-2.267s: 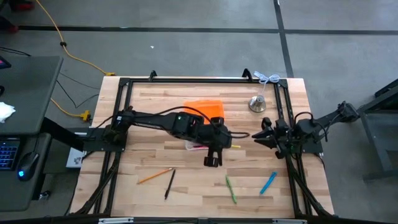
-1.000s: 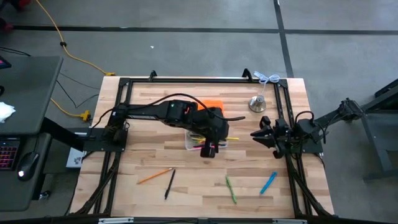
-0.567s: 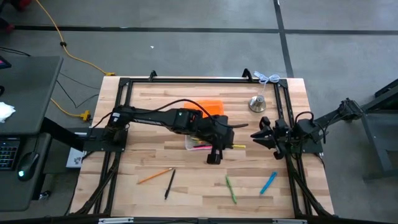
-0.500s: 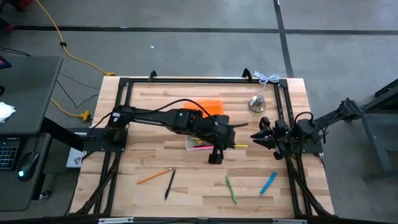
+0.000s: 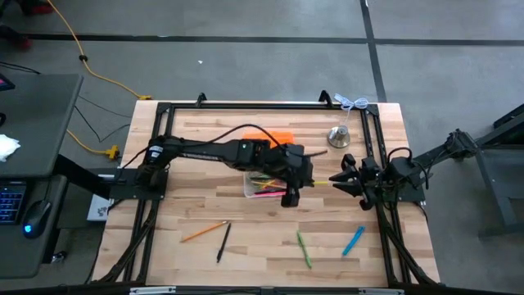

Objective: Pick & place school supplies into a supply box
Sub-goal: Put the yellow pen into the container

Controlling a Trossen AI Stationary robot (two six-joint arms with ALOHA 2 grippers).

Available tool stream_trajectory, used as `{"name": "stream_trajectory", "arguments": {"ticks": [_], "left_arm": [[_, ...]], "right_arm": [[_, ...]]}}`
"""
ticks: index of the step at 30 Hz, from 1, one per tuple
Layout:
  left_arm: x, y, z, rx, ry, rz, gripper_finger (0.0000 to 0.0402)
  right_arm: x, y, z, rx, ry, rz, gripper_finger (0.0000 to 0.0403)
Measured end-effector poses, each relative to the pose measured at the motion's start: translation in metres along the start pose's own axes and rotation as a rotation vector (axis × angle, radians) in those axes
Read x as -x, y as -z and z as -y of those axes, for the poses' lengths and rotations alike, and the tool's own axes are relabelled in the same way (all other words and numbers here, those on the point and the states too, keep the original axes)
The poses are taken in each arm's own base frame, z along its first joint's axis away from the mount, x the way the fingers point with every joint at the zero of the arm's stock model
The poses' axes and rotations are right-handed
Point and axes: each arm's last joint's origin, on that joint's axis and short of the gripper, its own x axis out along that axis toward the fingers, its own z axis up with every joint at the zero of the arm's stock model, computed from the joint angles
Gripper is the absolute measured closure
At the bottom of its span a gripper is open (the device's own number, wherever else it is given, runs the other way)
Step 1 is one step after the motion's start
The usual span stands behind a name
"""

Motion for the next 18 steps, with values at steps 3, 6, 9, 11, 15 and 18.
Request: {"name": "stream_trajectory", "arguments": {"ticks": [3, 6, 9, 11, 15, 18], "left_arm": [[0.001, -0.004, -0.012, 0.014, 0.007, 0.044, 0.0365], [0.001, -0.006, -0.021, 0.025, 0.029, 0.079, 0.0365], [0.002, -0.006, -0.029, 0.033, 0.031, 0.085, 0.0365], [0.002, -0.006, -0.032, 0.037, 0.029, 0.080, 0.0365], [0.003, -0.006, -0.036, 0.037, 0.022, 0.081, 0.0365], [0.003, -0.005, -0.036, 0.036, 0.022, 0.081, 0.0365]], "right_arm": [[-0.001, 0.001, 0.001, 0.005, 0.027, -0.003, 0.0289], [-0.003, 0.004, 0.002, 0.015, 0.066, -0.010, 0.0267], [-0.005, 0.005, 0.003, 0.043, 0.097, -0.008, 0.0249], [-0.005, 0.003, 0.004, 0.069, 0.124, 0.015, 0.0241], [-0.005, -0.002, 0.004, 0.116, 0.191, 0.084, 0.0229], [-0.005, -0.005, 0.004, 0.136, 0.201, 0.114, 0.0223]]}}
